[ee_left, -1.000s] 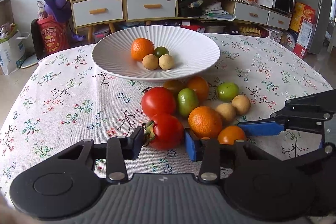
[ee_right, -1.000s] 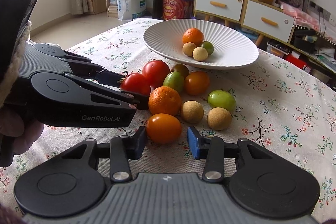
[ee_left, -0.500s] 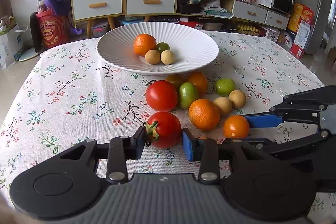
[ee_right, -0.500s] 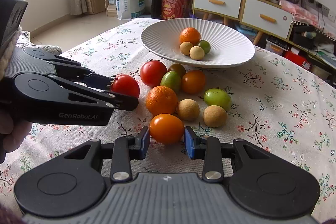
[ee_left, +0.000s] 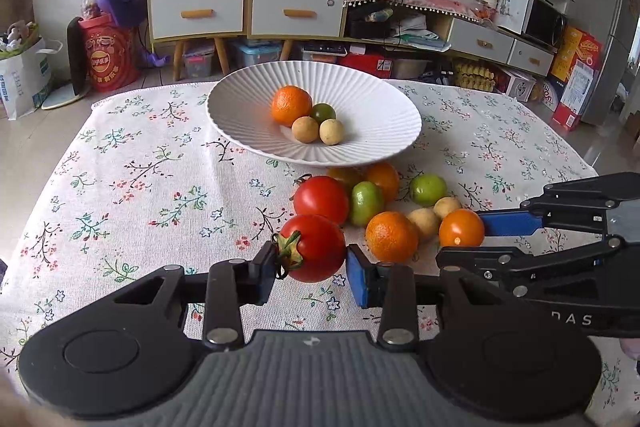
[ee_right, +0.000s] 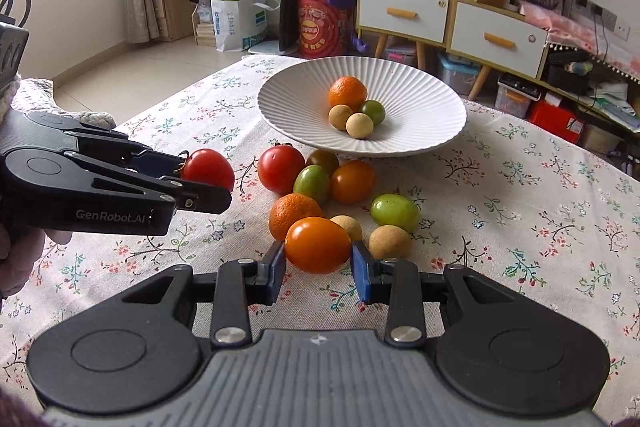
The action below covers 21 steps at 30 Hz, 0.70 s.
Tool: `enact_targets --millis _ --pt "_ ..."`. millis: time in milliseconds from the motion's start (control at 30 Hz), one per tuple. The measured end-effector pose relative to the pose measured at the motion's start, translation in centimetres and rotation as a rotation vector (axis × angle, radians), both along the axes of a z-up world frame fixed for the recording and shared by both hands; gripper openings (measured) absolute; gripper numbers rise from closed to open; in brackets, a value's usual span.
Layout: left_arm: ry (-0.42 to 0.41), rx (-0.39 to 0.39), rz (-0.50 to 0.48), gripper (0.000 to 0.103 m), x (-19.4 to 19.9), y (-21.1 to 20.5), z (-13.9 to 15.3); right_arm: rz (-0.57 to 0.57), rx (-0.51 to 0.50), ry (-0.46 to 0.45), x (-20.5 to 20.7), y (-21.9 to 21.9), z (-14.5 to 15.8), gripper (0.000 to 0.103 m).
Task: Organize fruits
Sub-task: 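Carry the red tomato and orange tomato in both tools over the white bowl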
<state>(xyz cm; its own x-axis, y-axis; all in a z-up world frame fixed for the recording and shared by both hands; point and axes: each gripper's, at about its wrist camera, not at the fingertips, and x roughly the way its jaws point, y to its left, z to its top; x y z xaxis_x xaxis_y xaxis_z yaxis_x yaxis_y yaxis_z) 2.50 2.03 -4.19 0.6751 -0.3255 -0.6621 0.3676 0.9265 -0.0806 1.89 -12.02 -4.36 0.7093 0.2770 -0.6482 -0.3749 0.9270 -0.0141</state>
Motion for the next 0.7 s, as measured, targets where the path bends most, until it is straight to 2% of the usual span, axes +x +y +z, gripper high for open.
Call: enact_targets --millis 300,467,700 --pt "-0.019 -0.039 0.013 0.035 1.4 -0.7 2.0 -0.037 0.028 -0.054 1.9 -0.4 2.1 0.032" --pt "-0.006 -0.026 0.034 0.035 3.3 -0.9 2.3 -0.069 0.042 -0.076 3.7 -1.0 3.0 0.032" --pt "0.016 0.012 0.068 0.035 6.7 -1.1 2.0 -0.097 0.032 -0.056 6.7 -1.5 2.9 0.032"
